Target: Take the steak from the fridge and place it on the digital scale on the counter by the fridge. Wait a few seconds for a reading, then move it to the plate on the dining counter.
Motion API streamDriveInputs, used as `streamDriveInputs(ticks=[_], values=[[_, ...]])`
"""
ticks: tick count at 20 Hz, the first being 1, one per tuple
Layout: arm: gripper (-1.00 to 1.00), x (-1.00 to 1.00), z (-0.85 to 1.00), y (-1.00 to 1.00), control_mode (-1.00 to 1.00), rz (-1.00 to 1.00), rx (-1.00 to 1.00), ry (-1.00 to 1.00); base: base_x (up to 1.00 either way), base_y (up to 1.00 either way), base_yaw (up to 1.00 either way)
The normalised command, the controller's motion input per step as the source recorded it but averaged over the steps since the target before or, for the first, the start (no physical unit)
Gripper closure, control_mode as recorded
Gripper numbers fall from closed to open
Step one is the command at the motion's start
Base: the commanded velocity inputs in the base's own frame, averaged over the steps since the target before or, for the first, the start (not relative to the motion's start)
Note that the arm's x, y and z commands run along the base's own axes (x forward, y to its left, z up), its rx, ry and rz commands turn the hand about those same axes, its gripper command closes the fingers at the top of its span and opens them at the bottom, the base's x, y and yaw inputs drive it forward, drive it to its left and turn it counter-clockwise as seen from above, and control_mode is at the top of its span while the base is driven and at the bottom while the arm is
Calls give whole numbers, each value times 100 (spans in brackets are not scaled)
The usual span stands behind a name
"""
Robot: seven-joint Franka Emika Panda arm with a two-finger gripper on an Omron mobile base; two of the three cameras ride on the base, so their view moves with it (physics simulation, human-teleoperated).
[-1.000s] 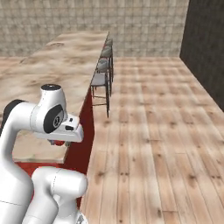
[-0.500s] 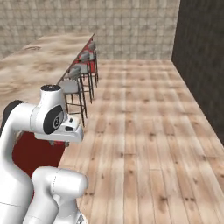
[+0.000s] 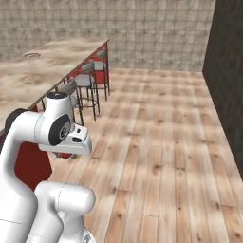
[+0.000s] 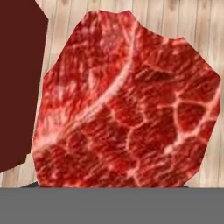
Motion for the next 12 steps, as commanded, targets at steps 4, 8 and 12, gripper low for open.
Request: streamDriveInputs(ticks=[4, 8, 12], values=[[100, 0, 0, 0, 100, 0, 0, 0, 100, -57, 31], [100, 0, 0, 0, 100, 0, 0, 0, 100, -48, 28], [100, 0, 0, 0, 100, 0, 0, 0, 100, -39, 24]])
